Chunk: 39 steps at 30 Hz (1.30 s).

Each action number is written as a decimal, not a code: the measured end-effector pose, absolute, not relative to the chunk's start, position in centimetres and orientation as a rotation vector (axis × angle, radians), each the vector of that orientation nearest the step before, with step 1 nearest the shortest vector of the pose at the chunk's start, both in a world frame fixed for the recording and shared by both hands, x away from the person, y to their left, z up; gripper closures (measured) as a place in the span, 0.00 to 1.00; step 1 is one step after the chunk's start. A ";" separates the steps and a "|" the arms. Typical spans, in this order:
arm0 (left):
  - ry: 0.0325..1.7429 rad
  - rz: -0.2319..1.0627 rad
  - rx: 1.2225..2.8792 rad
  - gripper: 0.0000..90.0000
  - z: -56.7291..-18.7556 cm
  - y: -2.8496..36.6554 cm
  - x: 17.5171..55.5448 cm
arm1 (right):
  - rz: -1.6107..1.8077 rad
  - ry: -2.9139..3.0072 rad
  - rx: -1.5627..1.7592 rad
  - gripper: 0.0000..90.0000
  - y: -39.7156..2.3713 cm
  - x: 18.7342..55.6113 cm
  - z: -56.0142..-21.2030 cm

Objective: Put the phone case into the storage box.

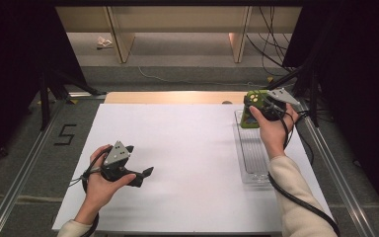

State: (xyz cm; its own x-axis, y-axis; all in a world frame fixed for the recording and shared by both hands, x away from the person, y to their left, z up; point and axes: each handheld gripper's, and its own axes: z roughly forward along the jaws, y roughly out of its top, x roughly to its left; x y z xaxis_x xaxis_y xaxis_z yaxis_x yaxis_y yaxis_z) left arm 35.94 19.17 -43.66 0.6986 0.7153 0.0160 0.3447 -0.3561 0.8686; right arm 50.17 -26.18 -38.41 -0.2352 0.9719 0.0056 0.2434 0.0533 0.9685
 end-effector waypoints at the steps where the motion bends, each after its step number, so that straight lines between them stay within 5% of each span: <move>1: 0.817 0.496 1.965 0.00 -43.7 19.2 35.9 | 1.235 1.585 1.254 0.18 -26.2 50.2 -38.4; 39: 0.819 0.499 1.958 0.00 -43.7 19.3 36.0 | 1.199 1.607 1.288 0.18 -26.5 51.5 -38.9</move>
